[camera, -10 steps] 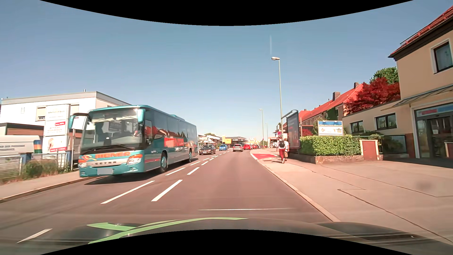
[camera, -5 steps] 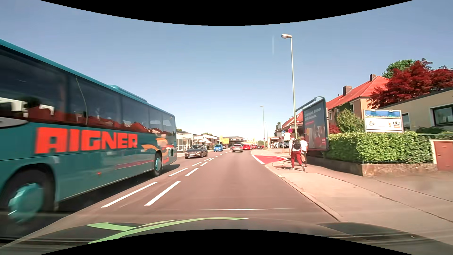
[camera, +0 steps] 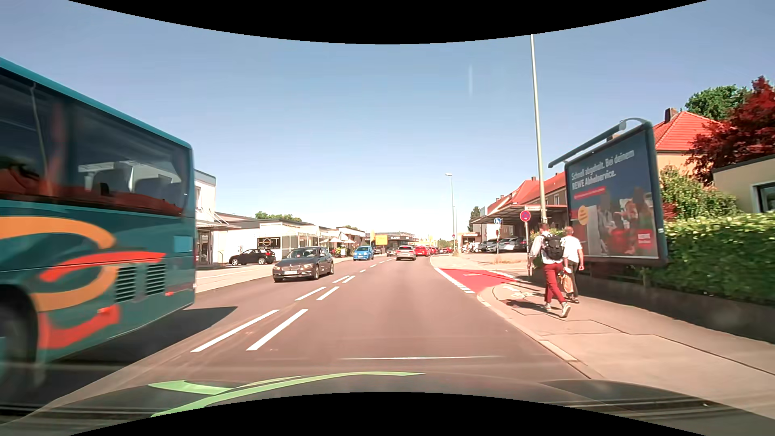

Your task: Follow the waypoints while adhering to traffic rules and regulations

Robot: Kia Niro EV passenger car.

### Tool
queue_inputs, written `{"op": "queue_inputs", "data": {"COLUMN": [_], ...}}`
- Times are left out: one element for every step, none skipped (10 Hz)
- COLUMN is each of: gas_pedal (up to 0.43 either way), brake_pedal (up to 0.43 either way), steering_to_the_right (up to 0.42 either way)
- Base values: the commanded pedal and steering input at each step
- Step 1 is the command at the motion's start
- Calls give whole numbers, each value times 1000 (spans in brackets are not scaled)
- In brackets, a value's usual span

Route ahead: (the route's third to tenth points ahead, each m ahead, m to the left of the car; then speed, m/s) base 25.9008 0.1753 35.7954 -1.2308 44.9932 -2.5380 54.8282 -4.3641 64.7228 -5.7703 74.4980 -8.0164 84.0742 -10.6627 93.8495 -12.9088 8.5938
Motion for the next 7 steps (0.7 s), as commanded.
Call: {"op": "queue_inputs", "data": {"gas_pedal": [20,28,28,28,28,28,28], "brake_pedal": [0,0,0,0,0,0,0], "steering_to_the_right": [13,13,13,13,13,13,13]}}
